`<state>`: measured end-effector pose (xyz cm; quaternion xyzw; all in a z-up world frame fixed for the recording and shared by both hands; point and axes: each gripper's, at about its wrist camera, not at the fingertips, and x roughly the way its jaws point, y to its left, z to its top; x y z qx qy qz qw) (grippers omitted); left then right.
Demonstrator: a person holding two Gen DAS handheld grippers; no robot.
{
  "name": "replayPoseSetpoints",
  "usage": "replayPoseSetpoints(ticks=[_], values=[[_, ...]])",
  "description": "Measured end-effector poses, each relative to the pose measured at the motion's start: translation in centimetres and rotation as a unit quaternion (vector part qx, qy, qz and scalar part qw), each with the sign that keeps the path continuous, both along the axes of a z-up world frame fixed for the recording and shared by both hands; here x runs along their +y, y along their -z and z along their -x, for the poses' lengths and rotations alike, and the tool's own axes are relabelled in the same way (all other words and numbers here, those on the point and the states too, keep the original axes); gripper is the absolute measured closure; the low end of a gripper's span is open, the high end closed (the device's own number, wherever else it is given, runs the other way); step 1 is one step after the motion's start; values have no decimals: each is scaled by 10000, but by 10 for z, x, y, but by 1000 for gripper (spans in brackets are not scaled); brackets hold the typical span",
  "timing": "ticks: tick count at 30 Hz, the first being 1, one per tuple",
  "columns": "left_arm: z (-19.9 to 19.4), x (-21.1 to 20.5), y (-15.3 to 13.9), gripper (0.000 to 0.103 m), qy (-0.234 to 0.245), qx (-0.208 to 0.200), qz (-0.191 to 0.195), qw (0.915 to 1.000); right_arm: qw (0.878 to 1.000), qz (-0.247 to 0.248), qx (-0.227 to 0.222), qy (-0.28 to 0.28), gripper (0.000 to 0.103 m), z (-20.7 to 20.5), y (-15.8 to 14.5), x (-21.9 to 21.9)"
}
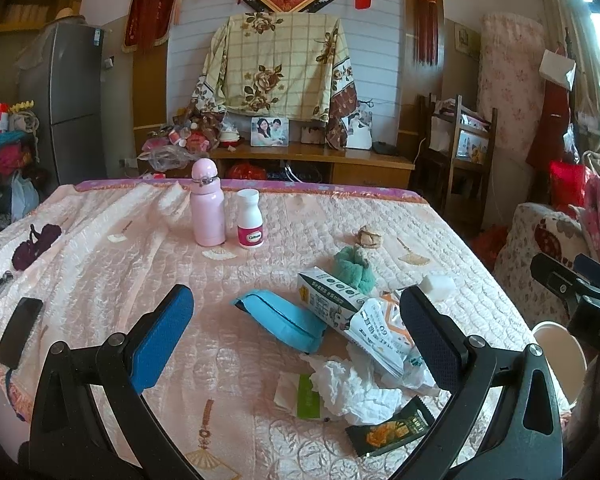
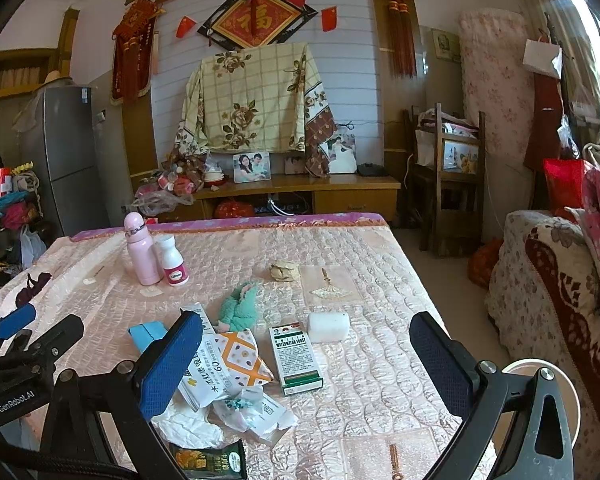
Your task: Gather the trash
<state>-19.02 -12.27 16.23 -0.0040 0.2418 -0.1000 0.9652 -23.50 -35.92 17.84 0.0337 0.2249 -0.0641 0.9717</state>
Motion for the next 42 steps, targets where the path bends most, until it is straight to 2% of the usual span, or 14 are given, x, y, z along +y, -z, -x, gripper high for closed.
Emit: replayPoseSetpoints(ticks=[16,27,42], values=[[-6,-1,8,1,-96,101,5,9999,9994,-258,217,-30,0,-6,7,-6],[-7,-1,10,1,-93,110,5,9999,9993,-262,256,-36,0,-8,7,-5],[-17,3,25,1,-116,321,-25,9994,9981,-263,550,-90,0,-18,17,-11]])
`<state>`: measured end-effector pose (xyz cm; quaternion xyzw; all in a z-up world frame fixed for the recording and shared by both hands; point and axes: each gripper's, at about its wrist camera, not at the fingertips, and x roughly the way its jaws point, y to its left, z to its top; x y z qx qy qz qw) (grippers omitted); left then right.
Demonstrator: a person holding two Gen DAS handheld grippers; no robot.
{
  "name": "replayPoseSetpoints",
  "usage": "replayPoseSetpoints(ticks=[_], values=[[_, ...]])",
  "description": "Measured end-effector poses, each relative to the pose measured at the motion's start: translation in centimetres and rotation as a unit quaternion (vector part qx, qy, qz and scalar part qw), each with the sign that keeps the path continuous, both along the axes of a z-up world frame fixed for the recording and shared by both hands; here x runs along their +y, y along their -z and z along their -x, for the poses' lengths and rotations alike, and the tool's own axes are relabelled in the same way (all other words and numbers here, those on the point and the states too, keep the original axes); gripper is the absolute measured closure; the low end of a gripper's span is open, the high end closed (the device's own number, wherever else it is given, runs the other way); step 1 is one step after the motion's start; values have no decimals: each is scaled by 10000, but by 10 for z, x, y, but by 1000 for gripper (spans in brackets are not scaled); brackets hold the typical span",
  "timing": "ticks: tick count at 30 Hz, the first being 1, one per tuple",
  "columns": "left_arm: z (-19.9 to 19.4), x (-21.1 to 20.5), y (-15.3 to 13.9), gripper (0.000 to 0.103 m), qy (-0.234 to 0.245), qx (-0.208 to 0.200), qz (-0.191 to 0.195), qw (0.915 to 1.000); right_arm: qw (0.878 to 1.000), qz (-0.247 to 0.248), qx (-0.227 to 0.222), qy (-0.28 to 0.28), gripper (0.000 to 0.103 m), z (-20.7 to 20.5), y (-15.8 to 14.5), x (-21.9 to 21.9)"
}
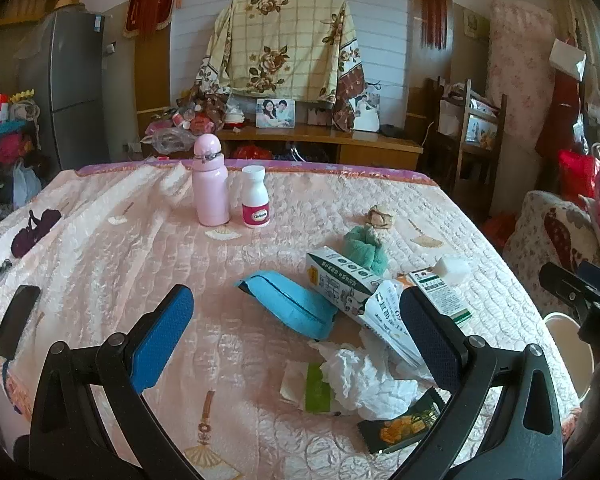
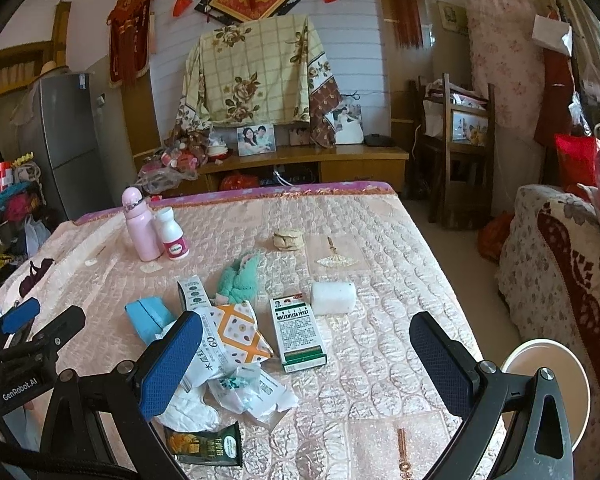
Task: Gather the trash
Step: 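Grasp crumpled white tissue with left tool while right tool grasps clear plastic wrapper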
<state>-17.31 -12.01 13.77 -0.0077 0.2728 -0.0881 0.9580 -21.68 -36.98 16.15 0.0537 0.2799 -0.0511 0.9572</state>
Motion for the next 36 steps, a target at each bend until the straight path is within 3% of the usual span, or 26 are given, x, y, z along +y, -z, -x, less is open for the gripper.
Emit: replayPoseSetpoints(ticks=[13,20,23,28,36], values=[[-9,10,13,1,33,275,-66,9996,9976,106,597,-345,0,-11,26,-1],[-7,18,29,1,385,632,-278,9969,9928,-213,1033,-565,1,-11,57,-13],[-6,14,41,1,789,971,-236,9919,9891,-412,1214,-723,15,-12,69,-16],[-5,-4,54,19,1258,1334,-219,9828,9815,-619,1494,-1027,38,-18,90,-12],[-15,-7,59,20,1394,1584,-37,9775,9741,-878,1517,-1431,38,-36,97,3]])
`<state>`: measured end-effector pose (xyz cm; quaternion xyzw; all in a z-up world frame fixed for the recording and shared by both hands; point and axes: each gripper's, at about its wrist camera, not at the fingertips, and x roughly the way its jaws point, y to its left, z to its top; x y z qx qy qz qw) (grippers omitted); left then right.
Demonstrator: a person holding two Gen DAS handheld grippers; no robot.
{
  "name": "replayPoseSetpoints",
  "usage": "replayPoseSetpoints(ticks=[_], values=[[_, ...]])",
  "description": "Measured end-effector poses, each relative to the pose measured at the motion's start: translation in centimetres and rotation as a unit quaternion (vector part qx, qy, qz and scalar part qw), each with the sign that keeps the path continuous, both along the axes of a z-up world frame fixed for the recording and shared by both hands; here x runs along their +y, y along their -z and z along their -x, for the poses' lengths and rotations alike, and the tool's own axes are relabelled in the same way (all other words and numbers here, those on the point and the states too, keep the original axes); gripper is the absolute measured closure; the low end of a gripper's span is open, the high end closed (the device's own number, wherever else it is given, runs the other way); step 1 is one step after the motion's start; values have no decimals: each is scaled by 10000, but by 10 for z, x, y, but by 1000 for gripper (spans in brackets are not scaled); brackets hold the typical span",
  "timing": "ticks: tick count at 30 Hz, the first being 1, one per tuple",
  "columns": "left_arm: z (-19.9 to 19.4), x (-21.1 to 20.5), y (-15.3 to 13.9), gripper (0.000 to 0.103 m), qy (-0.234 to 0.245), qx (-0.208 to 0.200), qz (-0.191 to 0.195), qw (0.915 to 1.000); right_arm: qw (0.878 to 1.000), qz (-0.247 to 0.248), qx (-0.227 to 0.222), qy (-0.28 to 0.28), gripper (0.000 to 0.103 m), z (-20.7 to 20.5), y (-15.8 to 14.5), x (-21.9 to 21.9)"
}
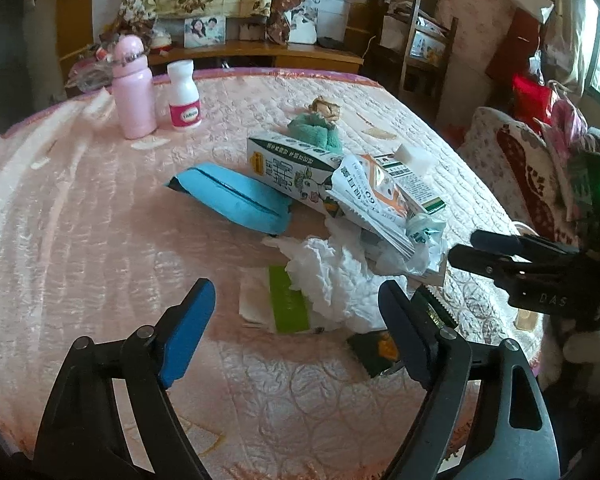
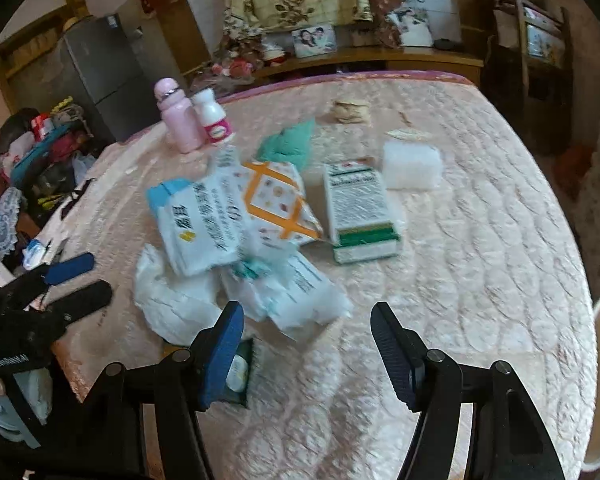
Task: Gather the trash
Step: 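Grasp crumpled white tissue with left tool while right tool grasps clear plastic wrapper, then carry both items over the white bucket and open both tools to drop them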
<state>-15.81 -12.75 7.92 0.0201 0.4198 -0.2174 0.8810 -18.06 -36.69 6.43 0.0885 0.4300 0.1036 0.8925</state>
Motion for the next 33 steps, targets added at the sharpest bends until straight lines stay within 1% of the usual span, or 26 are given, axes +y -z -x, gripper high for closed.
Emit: replayPoseSetpoints(ticks=[3,5,6,7,8,9,10,11,12,13,16,18,20,22,24,26,29,33], values=[[-5,-3,2,20,22,38,43,10000,9999,-35,-28,-99,38,-14,0,9],[-7,-10,2,20,132,38,10,9999,9998,-116,-5,-159,39,-26,3,16],[-9,-14,4,20,201,34,-18,9998,9997,-155,24,-199,44,-32,5,19],[-9,-20,4,22,286,19,-65,9996,9996,-176,53,-227,56,-35,7,20],[-9,-26,5,25,373,-2,-148,9992,9993,-215,102,-272,61,-38,10,22],[-10,-30,7,33,422,1,-208,9989,9991,-266,141,-307,66,-39,12,23],[-11,-35,9,44,481,34,-267,9985,9987,-347,163,-337,68,-40,14,23],[-13,-39,12,50,536,78,-312,9980,9985,-382,158,-354,70,-41,14,23],[-14,-43,15,63,596,127,-362,9975,9983,-420,138,-370,76,-40,14,23],[-16,-46,18,76,643,168,-408,9970,9983,-443,109,-375,78,-38,13,22],[-18,-48,27,91,691,354,-423,9961,9976,-571,-36,-381,78,-28,3,13],[-17,-44,24,93,638,345,-409,9965,9974,-604,-119,-374,79,-22,-3,7],[-15,-38,14,94,621,303,-295,9972,9970,-650,-233,-345,79,-14,-12,1],[-12,-30,-2,94,621,248,-138,9977,9962,-747,-327,-314,79,-7,-22,-7],[-10,-27,-19,94,605,147,-87,9980,9954,-815,-416,-286,79,0,-31,-14],[-6,-25,-35,94,614,51,-42,9981,9954,-780,-508,-246,79,6,-39,-21],[1,-31,-56,94,692,-14,101,9975,9953,-730,-604,-175,79,19,-48,-32],[12,-53,-71,94,998,-41,306,9945,9958,-669,-627,23,79,31,-52,-53]])
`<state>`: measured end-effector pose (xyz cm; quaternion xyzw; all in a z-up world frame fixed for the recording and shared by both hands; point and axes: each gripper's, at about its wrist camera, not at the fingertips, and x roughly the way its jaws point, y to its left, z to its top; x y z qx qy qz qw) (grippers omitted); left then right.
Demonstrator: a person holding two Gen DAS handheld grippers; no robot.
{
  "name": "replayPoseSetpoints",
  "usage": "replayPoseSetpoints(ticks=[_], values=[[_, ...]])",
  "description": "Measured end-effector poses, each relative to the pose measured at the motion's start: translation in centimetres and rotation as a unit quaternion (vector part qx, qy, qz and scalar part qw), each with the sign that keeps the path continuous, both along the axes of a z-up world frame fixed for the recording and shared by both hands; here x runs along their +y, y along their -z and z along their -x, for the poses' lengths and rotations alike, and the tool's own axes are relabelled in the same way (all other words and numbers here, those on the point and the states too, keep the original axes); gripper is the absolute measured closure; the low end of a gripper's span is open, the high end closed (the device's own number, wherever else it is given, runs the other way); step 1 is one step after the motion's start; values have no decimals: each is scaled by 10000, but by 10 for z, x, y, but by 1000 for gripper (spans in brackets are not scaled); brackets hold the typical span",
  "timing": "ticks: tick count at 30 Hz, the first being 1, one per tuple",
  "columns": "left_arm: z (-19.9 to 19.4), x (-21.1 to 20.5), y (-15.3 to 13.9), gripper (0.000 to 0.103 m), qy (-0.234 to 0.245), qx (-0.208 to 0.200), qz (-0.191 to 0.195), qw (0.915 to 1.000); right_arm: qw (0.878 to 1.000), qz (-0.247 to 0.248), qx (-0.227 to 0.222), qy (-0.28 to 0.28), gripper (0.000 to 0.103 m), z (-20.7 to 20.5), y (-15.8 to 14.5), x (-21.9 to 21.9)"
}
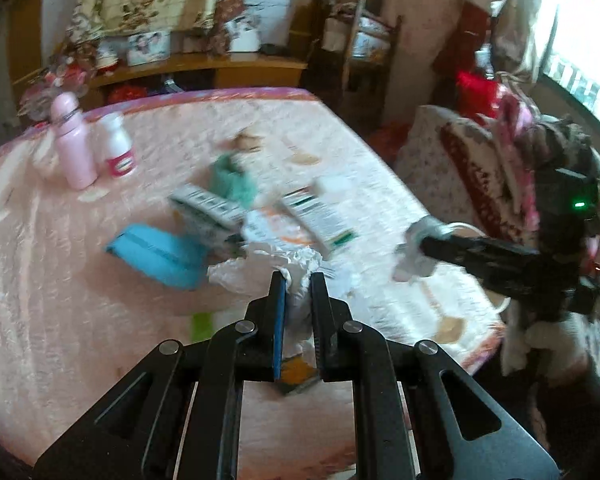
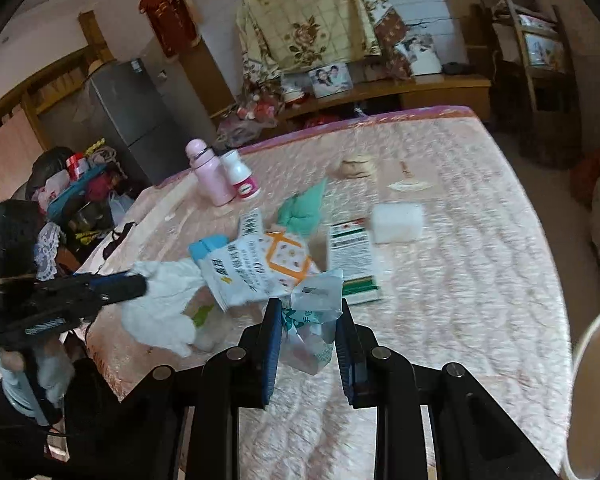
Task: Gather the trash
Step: 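Carry both items over the white bucket and open both tools to drop them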
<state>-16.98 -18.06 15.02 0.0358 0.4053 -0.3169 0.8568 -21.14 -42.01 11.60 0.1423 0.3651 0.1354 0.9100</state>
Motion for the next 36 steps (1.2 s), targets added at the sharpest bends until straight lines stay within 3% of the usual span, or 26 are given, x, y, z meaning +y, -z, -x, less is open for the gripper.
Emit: replayPoseSetpoints(ticks=[12,22,28,36], values=[[16,-126,-9,94,945,77,203,9953,9944,197,215,1016,79,40,5,-90],[21,-243,11,94,1607,310,356,9859,9726,397,589,2214,79,88,18,-188],[31,-302,31,94,1852,366,249,9817,9572,421,762,2759,79,111,29,-234],[39,-355,65,93,2039,540,199,9773,9395,343,1100,3225,79,126,59,-274]])
